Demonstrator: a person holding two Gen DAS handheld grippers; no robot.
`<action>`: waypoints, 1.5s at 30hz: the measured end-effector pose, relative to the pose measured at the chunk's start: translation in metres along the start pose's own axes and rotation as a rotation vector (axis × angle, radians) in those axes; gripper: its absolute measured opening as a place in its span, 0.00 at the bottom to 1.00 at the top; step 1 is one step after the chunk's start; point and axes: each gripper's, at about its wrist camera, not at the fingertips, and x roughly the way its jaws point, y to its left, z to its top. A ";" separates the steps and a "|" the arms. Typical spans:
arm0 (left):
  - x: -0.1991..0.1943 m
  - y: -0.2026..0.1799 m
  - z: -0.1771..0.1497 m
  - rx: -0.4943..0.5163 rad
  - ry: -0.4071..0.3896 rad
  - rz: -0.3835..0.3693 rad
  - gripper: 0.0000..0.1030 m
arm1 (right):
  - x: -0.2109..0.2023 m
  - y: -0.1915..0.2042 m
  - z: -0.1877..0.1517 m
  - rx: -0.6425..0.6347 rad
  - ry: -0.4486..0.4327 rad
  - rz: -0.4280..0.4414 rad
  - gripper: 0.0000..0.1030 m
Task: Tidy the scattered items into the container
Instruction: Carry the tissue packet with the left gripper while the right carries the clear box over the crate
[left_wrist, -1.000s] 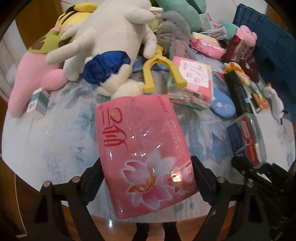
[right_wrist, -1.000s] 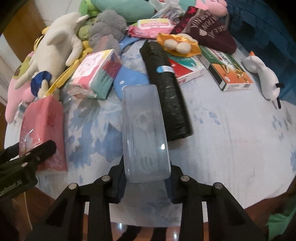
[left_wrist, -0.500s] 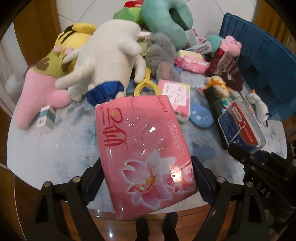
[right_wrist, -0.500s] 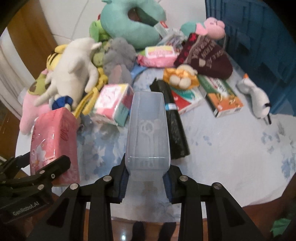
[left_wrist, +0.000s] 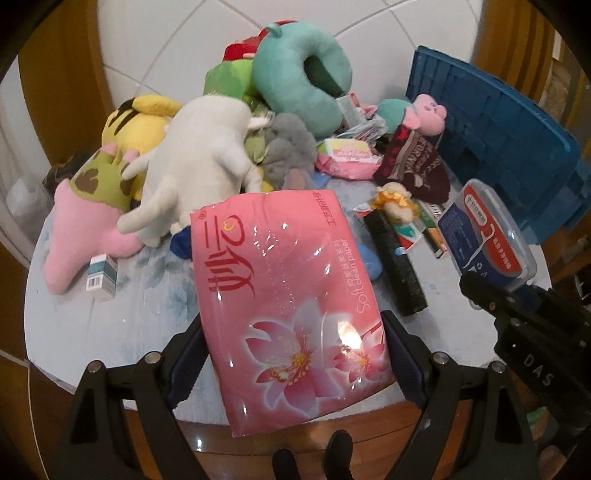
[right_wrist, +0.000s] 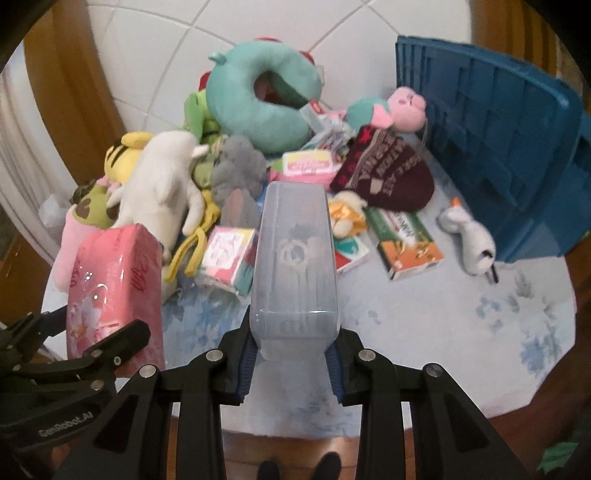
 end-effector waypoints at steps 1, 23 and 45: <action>-0.004 -0.003 0.002 0.003 -0.004 -0.003 0.84 | -0.006 -0.001 0.002 -0.002 -0.009 -0.003 0.31; -0.075 -0.142 0.079 0.065 -0.167 -0.017 0.85 | -0.119 -0.104 0.079 -0.044 -0.203 -0.006 0.31; -0.074 -0.255 0.194 0.146 -0.276 -0.139 0.85 | -0.169 -0.228 0.156 0.064 -0.373 -0.097 0.31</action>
